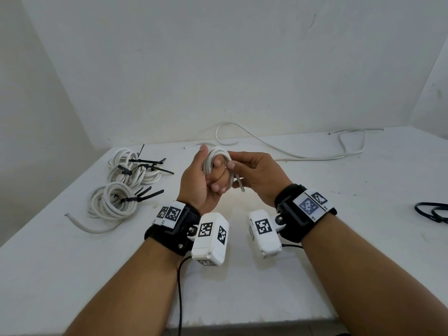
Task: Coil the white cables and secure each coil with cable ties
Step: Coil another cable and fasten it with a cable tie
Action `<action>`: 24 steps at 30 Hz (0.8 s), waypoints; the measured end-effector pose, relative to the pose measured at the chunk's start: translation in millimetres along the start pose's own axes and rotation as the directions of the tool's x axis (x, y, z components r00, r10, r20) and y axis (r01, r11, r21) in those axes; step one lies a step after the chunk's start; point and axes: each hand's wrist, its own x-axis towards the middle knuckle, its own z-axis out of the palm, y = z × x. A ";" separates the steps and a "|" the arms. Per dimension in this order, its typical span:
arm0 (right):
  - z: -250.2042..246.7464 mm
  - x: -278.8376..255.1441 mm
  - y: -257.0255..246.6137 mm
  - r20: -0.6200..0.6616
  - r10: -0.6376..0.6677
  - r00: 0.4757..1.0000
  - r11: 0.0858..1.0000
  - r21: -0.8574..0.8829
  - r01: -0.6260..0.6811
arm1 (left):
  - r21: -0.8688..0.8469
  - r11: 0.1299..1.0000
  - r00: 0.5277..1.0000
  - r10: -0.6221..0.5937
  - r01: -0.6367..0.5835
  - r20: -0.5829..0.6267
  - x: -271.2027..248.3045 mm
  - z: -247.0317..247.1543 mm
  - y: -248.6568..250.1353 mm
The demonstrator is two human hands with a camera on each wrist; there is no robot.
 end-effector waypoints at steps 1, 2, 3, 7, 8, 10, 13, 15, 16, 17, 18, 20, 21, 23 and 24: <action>0.3 0.6 -0.1 -0.008 -0.034 0.999 0.998 -0.056 0.033 | 0.000 1.000 1.000 -0.004 0.004 -0.003 0.1 0.1 0.5; 0.1 0.9 -1.1 -0.020 -0.073 0.997 0.989 -0.132 0.070 | 0.001 1.000 1.000 -0.010 0.010 -0.008 0.3 0.9 0.9; -1.0 1.0 -2.4 -0.040 -0.111 0.993 0.972 -0.213 0.100 | 0.007 1.000 1.000 -0.014 0.015 -0.015 0.9 1.1 0.9; -12.6 0.4 -9.2 -0.121 -0.197 0.973 0.902 -0.411 0.131 | 0.246 0.969 0.994 0.005 0.022 -0.109 1.6 -0.3 -0.7; -15.2 -0.2 -10.3 -0.120 -0.192 0.974 0.889 -0.441 0.121 | 0.344 0.939 0.990 0.020 0.029 -0.138 1.5 -0.9 -1.1; -18.1 -0.5 -11.5 -0.090 -0.184 0.979 0.843 -0.526 0.110 | 0.432 0.899 0.980 0.013 0.075 -0.198 1.6 -3.1 -0.6; -18.0 -0.3 -15.8 -0.042 -0.194 0.980 0.761 -0.637 0.123 | 0.332 0.928 0.970 -0.098 0.169 -0.222 1.0 -3.2 2.1; -18.3 0.6 -17.8 -0.039 -0.198 0.979 0.722 -0.682 0.119 | 0.181 0.961 0.960 -0.164 0.207 -0.229 -0.2 1.3 1.1; -18.0 0.8 -18.7 -0.046 -0.198 0.979 0.710 -0.695 0.111 | 0.094 0.973 0.952 -0.184 0.212 -0.243 -0.6 4.7 0.3; -17.1 0.9 -19.2 -0.053 -0.199 0.979 0.702 -0.704 0.105 | 0.008 0.979 0.946 -0.195 0.204 -0.259 -0.4 7.7 -1.0; -15.5 0.8 -19.6 -0.052 -0.202 0.978 0.695 -0.711 0.106 | -0.071 0.980 0.940 -0.199 0.186 -0.277 0.0 10.3 -2.5; -10.7 0.5 -20.7 -0.038 -0.210 0.977 0.682 -0.722 0.119 | -0.183 0.973 0.923 -0.196 0.141 -0.331 1.6 16.7 -3.2; -7.8 1.0 -20.1 -0.036 -0.212 0.977 0.683 -0.720 0.122 | -0.204 0.973 0.911 -0.183 0.112 -0.371 2.4 19.2 -3.1; -0.5 3.8 -18.9 -0.037 -0.210 0.977 0.686 -0.718 0.120 | -0.186 0.981 0.881 -0.134 0.053 -0.453 3.9 22.2 -2.0; 3.7 5.7 -18.6 -0.032 -0.190 0.981 0.681 -0.724 0.108 | -0.176 0.984 0.869 -0.108 0.024 -0.482 4.6 22.8 -1.6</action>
